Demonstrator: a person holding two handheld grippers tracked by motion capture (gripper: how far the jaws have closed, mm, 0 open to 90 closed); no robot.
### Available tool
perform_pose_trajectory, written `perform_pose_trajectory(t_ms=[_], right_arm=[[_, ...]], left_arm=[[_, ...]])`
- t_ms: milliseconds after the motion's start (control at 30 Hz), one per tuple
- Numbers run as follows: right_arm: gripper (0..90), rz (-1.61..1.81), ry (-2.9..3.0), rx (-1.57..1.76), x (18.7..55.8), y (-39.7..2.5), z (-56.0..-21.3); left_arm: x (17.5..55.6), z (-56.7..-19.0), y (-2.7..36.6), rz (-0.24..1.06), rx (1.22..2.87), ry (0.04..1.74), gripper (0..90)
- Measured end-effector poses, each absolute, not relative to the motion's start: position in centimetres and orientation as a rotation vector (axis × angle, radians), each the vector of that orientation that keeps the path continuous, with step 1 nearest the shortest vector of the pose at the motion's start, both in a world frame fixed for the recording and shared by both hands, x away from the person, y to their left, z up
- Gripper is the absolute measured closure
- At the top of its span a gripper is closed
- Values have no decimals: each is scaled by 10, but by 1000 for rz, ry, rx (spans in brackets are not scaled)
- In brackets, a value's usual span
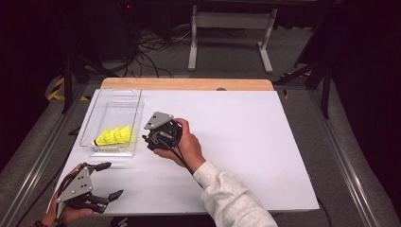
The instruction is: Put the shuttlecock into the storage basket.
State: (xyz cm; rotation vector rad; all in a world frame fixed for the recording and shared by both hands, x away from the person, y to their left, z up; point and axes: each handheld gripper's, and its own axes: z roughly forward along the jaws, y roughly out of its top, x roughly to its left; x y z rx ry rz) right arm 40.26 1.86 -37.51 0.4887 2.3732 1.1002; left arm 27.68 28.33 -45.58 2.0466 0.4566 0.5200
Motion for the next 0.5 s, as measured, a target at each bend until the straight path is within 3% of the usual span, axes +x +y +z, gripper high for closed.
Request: perform_pose_trajectory(t_ms=[500], right_arm=[[349,1111,2336,502,400,-3,-370]], left_arm=[[277,-456,283,523,2052,457,81]])
